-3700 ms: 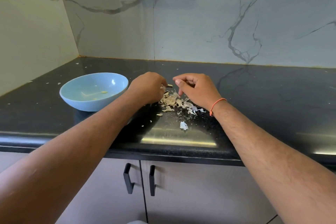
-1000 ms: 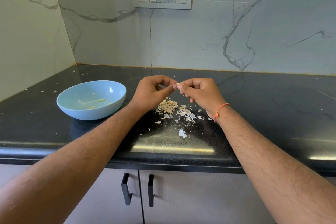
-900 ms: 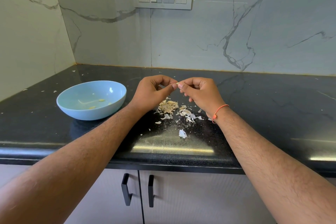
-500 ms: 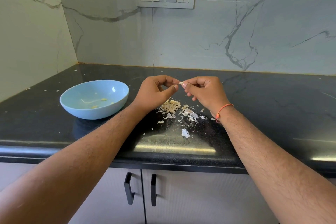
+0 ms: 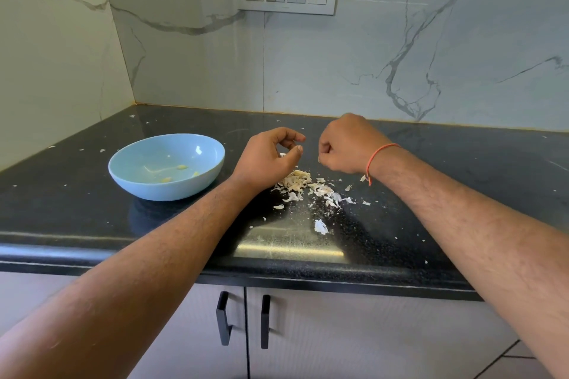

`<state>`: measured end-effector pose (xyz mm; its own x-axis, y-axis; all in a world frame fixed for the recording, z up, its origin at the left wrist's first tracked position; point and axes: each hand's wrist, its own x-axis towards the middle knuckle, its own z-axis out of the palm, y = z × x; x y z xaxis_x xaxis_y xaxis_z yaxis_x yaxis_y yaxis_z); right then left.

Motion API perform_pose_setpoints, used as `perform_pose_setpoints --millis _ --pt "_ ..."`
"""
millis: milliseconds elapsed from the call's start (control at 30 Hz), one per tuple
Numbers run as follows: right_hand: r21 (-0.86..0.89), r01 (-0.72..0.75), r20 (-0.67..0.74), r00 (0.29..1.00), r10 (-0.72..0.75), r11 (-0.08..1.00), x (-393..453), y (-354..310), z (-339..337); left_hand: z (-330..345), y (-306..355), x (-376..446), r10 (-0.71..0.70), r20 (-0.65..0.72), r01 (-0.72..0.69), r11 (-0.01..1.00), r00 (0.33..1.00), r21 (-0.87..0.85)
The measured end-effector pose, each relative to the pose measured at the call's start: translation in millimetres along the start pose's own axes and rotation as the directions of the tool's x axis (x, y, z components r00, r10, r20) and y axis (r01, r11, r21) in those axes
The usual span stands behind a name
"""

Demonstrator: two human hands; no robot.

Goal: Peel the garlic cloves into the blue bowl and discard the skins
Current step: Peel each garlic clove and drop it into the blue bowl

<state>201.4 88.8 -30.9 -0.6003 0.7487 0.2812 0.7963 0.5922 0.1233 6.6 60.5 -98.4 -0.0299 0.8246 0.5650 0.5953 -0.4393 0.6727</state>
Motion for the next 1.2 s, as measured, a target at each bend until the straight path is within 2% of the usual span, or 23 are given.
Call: perform_pose_setpoints --millis 100,200,300,367,433,633,800,1033,1200 --pt "-0.009 0.008 0.058 0.998 -0.008 1.000 -2 -3 4 0 1 0 -0.021 0.022 0.020 1.000 1.000 0.018" --pt "0.167 -0.061 0.004 0.998 0.061 0.984 -5 3 10 -1 4 -1 -0.012 0.065 0.011 1.000 0.998 0.022" --pt "0.505 -0.112 -0.169 0.960 0.225 0.856 -13 7 23 -1 7 -2 0.003 0.075 -0.005 1.000 0.997 0.022" --pt "0.666 -0.106 -0.166 0.944 0.286 0.738 -21 2 36 -2 8 -2 0.007 0.061 -0.008 1.000 0.998 0.021" --pt "0.745 -0.097 -0.143 0.943 0.300 0.660 -24 -1 43 -2 10 -3 0.014 0.044 -0.015 1.000 0.999 0.011" --pt "0.802 -0.086 -0.122 0.945 0.302 0.592 -24 3 46 -3 12 -4 0.031 0.074 -0.032 0.999 0.997 0.008" --pt "0.857 -0.059 -0.111 0.949 0.295 0.512 -24 3 47 -3 14 -5 0.020 0.046 -0.019 1.000 0.999 -0.013" --pt "0.894 -0.007 -0.129 0.954 0.272 0.449 -23 3 50 -3 10 -1 -0.060 0.063 0.066 0.993 0.996 -0.097" --pt "0.924 -0.025 -0.096 0.951 0.293 0.381 -22 2 51 -2 9 -1 -0.074 0.092 0.085 0.988 0.993 -0.130"
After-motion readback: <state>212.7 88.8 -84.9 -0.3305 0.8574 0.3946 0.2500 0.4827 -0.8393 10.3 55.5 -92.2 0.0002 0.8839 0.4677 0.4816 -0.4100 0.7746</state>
